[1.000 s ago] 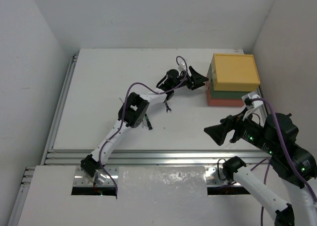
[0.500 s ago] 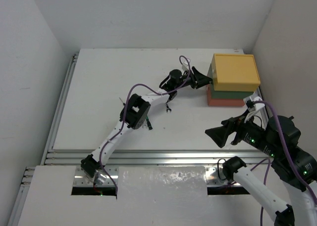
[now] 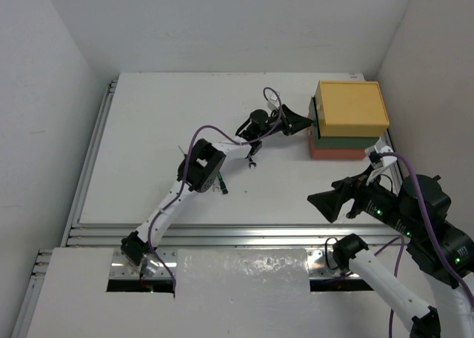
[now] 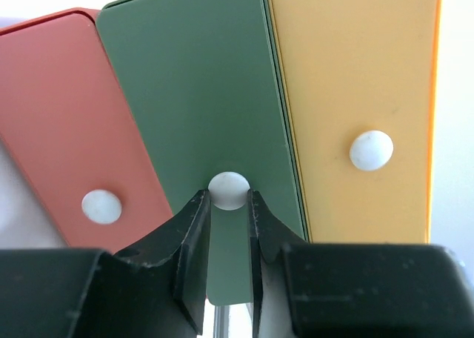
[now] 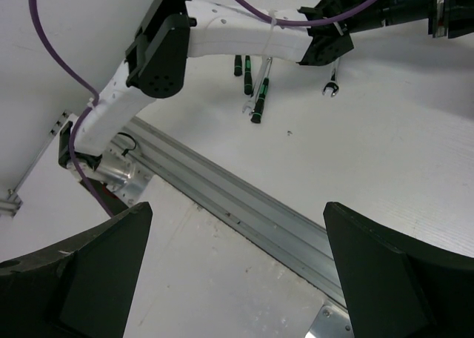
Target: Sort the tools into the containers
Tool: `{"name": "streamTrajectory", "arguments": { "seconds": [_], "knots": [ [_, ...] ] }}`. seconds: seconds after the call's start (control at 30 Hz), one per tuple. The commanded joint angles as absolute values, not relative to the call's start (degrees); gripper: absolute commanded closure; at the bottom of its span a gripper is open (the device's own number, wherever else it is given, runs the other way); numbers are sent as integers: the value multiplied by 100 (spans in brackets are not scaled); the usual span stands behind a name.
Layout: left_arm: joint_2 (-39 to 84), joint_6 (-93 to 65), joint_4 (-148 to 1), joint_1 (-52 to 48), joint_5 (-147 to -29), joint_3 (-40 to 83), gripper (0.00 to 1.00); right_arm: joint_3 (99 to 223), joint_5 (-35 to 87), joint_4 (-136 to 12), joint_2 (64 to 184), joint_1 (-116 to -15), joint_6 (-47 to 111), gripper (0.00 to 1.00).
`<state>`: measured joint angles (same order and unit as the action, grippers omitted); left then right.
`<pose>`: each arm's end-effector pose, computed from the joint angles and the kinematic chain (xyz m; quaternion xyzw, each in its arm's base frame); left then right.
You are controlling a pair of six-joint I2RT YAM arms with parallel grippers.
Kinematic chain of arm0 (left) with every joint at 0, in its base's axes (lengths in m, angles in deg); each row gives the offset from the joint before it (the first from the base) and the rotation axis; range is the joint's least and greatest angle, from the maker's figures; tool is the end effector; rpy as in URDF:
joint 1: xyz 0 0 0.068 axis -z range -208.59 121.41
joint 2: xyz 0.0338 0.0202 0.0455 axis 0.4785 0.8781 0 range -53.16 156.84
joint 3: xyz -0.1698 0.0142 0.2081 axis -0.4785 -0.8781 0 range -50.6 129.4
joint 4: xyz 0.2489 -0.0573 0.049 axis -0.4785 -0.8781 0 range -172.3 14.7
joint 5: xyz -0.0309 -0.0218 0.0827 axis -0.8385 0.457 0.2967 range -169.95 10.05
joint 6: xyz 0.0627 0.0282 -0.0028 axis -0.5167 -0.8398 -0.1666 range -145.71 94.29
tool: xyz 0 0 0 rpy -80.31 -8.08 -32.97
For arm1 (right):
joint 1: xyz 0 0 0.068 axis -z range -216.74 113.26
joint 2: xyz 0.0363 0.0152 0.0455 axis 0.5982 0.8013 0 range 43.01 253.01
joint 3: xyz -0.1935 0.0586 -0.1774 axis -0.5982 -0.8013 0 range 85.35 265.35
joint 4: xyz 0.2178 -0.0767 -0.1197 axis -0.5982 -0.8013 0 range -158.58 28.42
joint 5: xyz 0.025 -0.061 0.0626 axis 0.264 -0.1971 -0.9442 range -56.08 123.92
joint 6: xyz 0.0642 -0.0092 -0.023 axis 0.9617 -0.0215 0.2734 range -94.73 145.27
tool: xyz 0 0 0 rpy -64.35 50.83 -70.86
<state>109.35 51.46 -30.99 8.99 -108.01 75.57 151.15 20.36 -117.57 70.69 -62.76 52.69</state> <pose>0.4767 -0.3998 0.1126 -0.0436 0.6610 -0.7023 0.2607 0.0538 0.0407 0.3925 -0.0597 0.8035 0.3481 0.4793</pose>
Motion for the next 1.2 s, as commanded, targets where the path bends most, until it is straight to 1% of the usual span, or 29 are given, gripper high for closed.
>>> {"name": "streamTrajectory", "arguments": {
  "seconds": [0.0,0.13,0.3,0.5,0.8,0.83,0.9,0.93,0.97,1.0,1.03,1.07,1.1,1.13,1.17],
  "knots": [
    [10180,4918,-2496,920,-10703,6772,100,15066,1977,-11625,7105,-6276,5217,1],
    [9557,4865,-2073,797,-10650,5701,100,15048,1977,-11599,7114,-6284,5208,1],
    [9151,4724,-1870,674,-10614,4943,100,14960,1933,-11528,7131,-6284,5234,1],
    [8896,4759,-1677,490,-10623,4451,100,14881,1863,-11440,7175,-6276,5278,1],
    [8632,4584,-1870,340,-10860,4344,100,14705,1696,-11317,7246,-6276,5305,1],
    [8614,4557,-1966,340,-10869,4362,92,14688,1696,-11317,7246,-6284,5305,1],
    [8483,4479,-2019,323,-10896,4283,84,14618,1704,-11273,7272,-6276,5287,1],
    [8413,4461,-2054,288,-10904,4213,67,14583,1722,-11247,7289,-6276,5278,1],
    [8203,4434,-2116,261,-10896,4021,56,14487,1731,-11203,7342,-6276,5261,1],
    [8053,4312,-2177,218,-10878,3889,47,14442,1731,-11194,7394,-6284,5208,1],
    [7886,4215,-2517,139,-10843,3765,21,14389,1661,-11168,7447,-6276,5191,1],
    [7693,4075,-2808,95,-10791,3581,7,14337,1626,-11142,7517,-6276,5182,1],
    [7282,3700,-3150,42,-10660,3501,0,14232,1599,-11046,7649,-6276,5182,1],
    [7070,3504,-3875,-63,-10554,3440,0,14161,1564,-10958,7711,-6284,5182,1],
    [6624,3276,-4300,-108,-10405,3361,0,14047,1538,-10765,7781,-6276,5199,1]
  ]
}}
